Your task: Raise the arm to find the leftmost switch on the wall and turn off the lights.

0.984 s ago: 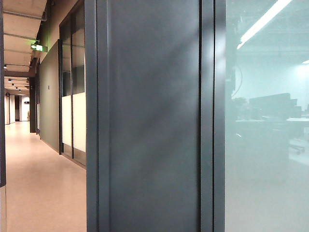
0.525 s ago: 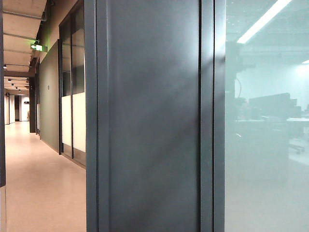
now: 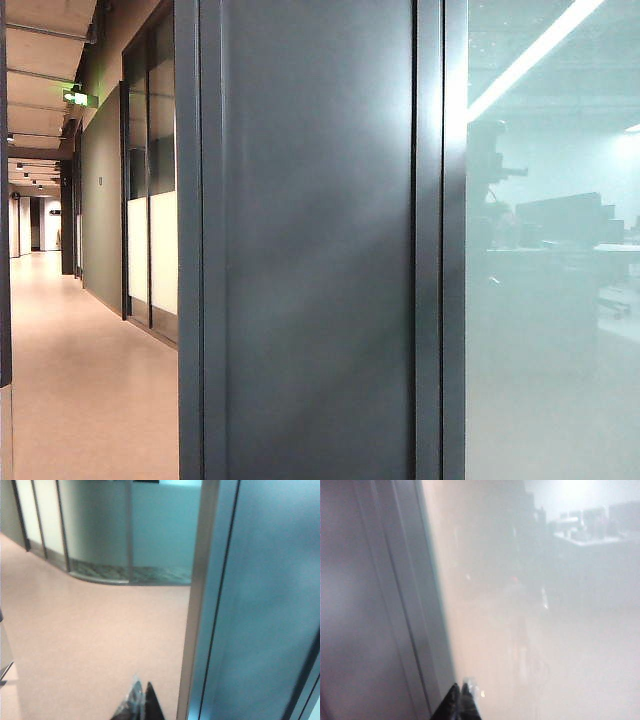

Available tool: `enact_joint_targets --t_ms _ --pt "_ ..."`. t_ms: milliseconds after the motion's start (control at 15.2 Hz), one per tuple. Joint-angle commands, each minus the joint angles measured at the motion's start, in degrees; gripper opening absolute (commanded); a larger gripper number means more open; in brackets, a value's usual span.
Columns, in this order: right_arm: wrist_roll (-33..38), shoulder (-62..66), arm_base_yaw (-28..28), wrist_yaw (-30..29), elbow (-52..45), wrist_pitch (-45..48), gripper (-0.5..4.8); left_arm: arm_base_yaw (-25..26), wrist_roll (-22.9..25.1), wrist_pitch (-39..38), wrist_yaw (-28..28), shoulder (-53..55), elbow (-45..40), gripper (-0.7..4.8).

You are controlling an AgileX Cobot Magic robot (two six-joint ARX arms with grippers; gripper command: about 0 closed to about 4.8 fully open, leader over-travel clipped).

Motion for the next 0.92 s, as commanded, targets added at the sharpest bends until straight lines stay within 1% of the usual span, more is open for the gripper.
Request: enact_joint_targets --t_ms 66,787,853,919 --pt "0.2 -0.2 0.0 0.1 0.0 -2.4 -0.01 0.0 0.0 -0.5 0.2 -0.1 0.1 -0.05" --pt "0.1 -0.2 0.0 -0.1 0.0 -3.0 0.0 0.1 0.0 -0.5 0.2 -0.1 0.1 -0.05" --pt "0.1 -0.2 0.0 -0.1 0.0 -3.0 -0.01 0.6 0.8 -0.7 0.2 -0.1 0.1 -0.05" --pt "0.1 -0.2 0.0 -0.1 0.0 -3.0 -0.01 3.4 0.8 -1.0 1.4 -0.1 0.1 -0.05"
